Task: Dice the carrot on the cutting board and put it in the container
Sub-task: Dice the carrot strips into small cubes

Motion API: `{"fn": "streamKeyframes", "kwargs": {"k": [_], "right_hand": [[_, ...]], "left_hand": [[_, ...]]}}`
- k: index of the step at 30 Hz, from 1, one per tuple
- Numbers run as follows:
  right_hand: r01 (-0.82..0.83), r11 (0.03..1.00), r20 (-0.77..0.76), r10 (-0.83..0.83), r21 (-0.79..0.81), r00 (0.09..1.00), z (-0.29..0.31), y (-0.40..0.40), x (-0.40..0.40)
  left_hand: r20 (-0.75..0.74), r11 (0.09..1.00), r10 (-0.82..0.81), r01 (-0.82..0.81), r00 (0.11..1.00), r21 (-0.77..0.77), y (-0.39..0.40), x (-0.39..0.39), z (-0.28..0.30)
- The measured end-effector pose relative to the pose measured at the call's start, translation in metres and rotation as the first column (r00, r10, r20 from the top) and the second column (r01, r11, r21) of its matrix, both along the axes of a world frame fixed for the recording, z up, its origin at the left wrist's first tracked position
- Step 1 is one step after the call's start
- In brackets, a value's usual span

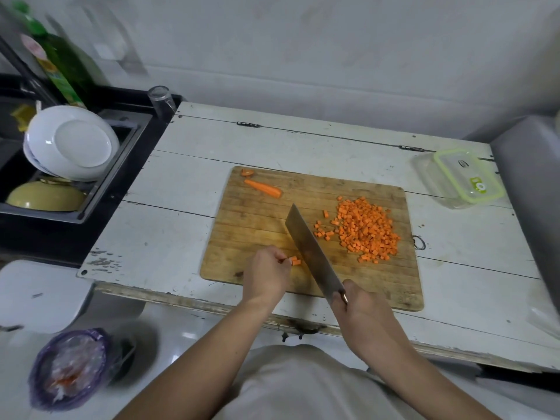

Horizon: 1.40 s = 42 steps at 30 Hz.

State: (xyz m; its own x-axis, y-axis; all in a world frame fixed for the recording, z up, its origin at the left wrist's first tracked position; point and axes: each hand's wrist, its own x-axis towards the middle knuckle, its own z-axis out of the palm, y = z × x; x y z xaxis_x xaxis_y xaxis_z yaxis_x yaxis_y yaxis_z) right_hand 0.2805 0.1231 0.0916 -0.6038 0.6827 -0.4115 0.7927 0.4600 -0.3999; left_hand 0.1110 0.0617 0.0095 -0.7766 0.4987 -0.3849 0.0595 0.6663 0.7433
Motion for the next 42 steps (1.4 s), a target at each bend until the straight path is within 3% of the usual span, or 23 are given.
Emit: {"fn": "streamKeyframes", "kwargs": {"k": [9,15,25,35,40,42], "right_hand": [[0.002,1.000,-0.012,-0.002,-0.019,1.000,-0.005,-0.002,-0.008],[-0.010,1.000,-0.036,0.010,-0.001,0.999,0.006,-0.004,-0.004],[-0.015,1.000,0.007,0.016,-0.021,1.000,-0.010,-0.014,-0.006],[0.037,0.995,-0.028,-0.040,-0.094,0.999,-0.016,0.015,-0.032],[0.019,1.000,-0.037,-0.020,-0.020,0.999,-0.005,0.021,-0.012],[-0.042,0.999,-0.030,0.042,0.006,0.999,-0.005,0.016,-0.013]], "left_hand": [[0.060,1.000,0.003,-0.003,0.998,-0.012,0.004,-0.001,0.006],[0.187,0.996,0.044,-0.058,0.981,0.068,-0.001,-0.002,0.010],[0.126,0.998,0.035,-0.040,0.991,0.038,0.003,-0.001,0.007],[0.226,0.997,0.073,-0.079,0.971,0.020,0.006,-0.003,0.014],[0.353,0.992,0.078,-0.106,0.933,0.061,0.002,-0.011,0.016],[0.335,0.992,0.086,-0.113,0.938,0.063,-0.006,-0.019,0.015]]}}
